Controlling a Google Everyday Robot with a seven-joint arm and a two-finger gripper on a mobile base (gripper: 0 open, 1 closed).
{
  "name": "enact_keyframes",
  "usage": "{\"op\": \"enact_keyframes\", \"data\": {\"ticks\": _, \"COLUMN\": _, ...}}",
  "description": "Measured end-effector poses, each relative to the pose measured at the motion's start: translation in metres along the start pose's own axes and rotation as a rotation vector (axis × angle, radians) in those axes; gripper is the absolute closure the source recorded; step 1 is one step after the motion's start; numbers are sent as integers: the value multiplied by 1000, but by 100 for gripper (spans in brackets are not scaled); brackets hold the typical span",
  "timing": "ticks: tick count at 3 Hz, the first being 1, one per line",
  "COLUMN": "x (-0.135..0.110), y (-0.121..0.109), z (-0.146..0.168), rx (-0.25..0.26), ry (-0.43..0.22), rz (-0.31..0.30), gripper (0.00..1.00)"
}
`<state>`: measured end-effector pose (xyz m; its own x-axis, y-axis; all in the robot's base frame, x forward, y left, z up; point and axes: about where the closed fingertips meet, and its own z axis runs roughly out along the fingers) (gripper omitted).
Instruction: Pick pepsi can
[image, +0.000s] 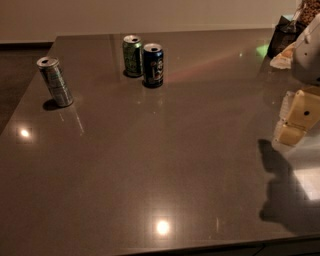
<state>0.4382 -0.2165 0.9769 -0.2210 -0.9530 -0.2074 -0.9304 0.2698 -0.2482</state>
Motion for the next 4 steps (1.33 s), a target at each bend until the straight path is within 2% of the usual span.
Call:
{"op": "enact_keyframes", "data": {"ticks": 1, "x": 0, "y": -1, "z": -1, "rx": 3, "ry": -2, "rz": 1, "gripper": 0}}
{"op": "enact_keyframes", "data": {"ticks": 2, "x": -13, "y": -20, "z": 7, "rx": -7, "ry": -42, "rz": 33, "gripper": 0}}
{"op": "enact_keyframes", "data": {"ticks": 4, "x": -78, "y": -92, "z": 46, "rx": -13, "ry": -162, "rz": 143, "gripper": 0}}
